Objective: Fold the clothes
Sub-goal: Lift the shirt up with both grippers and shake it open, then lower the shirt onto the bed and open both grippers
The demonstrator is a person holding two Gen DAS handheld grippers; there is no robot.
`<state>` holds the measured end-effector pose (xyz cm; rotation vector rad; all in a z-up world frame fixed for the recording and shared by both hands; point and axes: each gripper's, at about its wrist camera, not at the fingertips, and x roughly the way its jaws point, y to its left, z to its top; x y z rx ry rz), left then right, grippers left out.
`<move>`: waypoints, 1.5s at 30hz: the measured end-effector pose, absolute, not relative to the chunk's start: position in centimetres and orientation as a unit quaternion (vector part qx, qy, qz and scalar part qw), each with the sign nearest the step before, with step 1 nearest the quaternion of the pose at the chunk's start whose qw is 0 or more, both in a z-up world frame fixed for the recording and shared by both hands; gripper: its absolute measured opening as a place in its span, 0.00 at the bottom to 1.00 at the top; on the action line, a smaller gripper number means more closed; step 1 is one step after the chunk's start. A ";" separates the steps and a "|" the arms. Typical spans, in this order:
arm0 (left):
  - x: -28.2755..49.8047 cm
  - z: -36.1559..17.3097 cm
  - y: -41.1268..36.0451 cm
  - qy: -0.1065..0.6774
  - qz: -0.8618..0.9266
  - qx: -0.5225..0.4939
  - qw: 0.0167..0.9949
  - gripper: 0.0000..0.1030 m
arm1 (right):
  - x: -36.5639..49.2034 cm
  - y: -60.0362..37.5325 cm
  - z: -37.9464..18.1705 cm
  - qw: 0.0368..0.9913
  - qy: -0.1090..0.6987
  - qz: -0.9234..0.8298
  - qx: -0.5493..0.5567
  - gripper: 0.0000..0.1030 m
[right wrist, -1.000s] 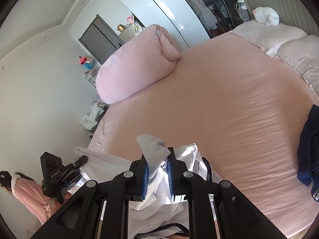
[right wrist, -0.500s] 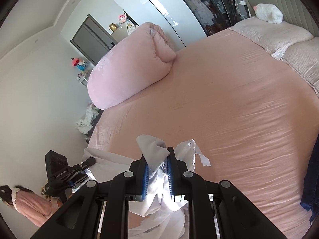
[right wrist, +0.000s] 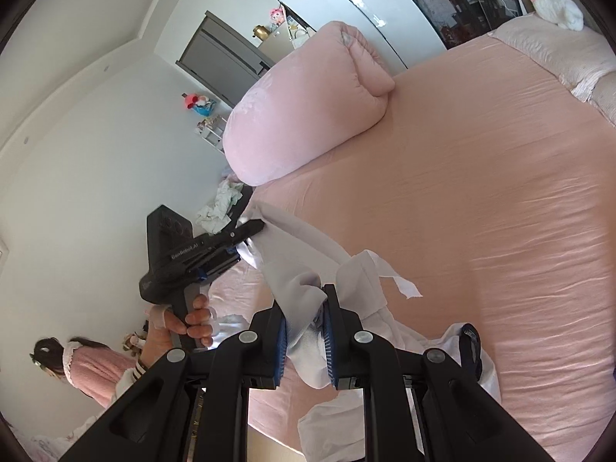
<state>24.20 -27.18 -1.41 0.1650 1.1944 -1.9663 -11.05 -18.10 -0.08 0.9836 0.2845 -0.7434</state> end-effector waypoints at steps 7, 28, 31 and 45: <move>22.0 -1.6 -26.6 0.472 -0.781 0.103 0.396 0.10 | -10.6 -15.9 -2.6 0.782 0.186 -0.361 0.473 0.14; 19.2 -0.4 -19.0 0.417 -0.760 0.225 0.445 0.86 | -6.8 -14.9 -5.9 0.747 0.229 -0.357 0.512 0.14; 19.1 -1.6 -16.6 0.425 -0.757 0.219 0.445 0.86 | -6.1 -14.6 -6.1 0.748 0.227 -0.349 0.517 0.14; 18.5 -5.2 -11.6 0.479 -0.746 0.167 0.432 0.86 | -4.9 -13.7 -5.9 0.735 0.251 -0.364 0.514 0.17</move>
